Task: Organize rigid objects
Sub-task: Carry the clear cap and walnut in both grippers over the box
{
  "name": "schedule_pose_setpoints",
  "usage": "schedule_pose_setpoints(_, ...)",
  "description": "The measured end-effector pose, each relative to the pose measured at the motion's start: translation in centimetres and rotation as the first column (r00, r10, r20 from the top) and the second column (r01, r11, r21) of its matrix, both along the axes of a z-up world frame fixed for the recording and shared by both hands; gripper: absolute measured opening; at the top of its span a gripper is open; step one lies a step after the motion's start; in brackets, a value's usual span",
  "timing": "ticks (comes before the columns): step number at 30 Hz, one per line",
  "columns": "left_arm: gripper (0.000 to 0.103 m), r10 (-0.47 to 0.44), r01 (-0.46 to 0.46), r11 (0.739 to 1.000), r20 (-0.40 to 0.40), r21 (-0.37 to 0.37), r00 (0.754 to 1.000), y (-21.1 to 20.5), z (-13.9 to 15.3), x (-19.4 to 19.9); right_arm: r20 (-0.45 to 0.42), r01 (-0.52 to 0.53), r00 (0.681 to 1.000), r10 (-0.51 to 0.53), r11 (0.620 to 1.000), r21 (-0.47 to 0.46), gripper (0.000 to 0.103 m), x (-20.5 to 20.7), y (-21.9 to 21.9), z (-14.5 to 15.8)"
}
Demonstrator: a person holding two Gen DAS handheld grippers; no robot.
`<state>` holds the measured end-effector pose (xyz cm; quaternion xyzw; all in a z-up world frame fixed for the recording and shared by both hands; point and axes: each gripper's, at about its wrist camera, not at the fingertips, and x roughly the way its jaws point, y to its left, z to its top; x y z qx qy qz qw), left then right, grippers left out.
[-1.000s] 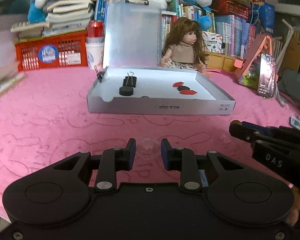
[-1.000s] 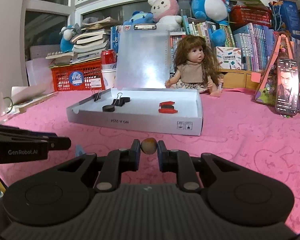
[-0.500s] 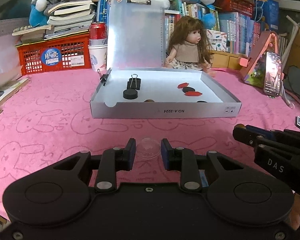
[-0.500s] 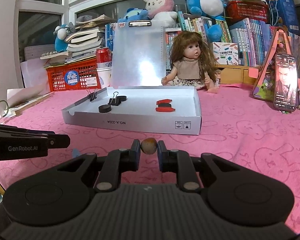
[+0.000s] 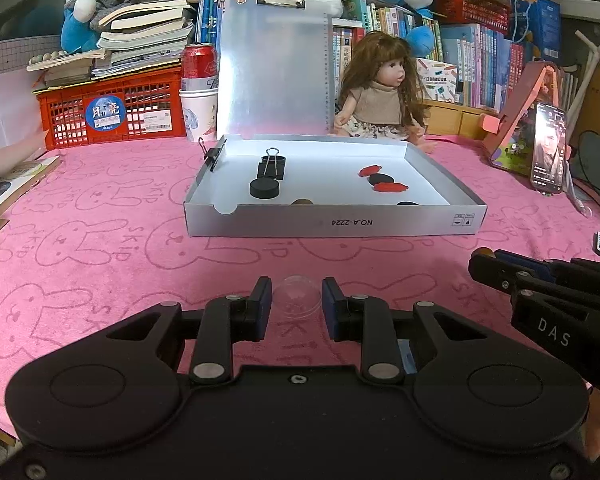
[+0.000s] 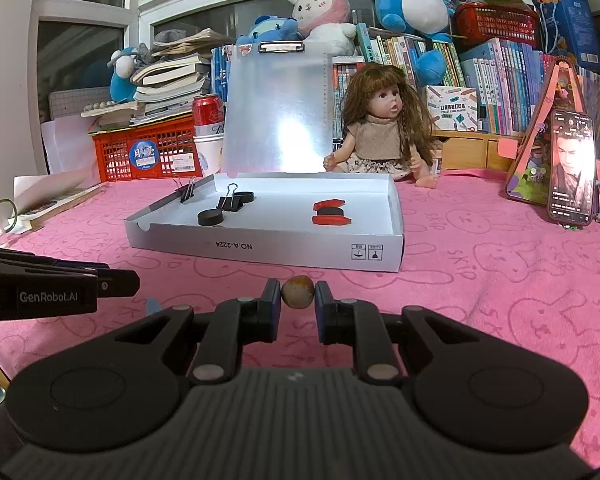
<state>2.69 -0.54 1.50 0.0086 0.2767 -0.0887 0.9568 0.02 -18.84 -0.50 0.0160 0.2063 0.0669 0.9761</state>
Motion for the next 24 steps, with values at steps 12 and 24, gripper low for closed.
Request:
schedule_pose_setpoints(12,0.026,0.004,-0.004,1.000,0.006,0.000,1.000,0.3,0.1,-0.1,-0.003,0.000,1.000,0.000,1.000,-0.002,0.022,0.1,-0.1,-0.1)
schedule_pose_setpoints(24,0.026,0.002,-0.002,1.000,0.005,-0.011,1.000,0.3,1.2,1.7,0.003,-0.004,1.000,0.004,1.000,-0.001,0.022,1.2,-0.2,0.7)
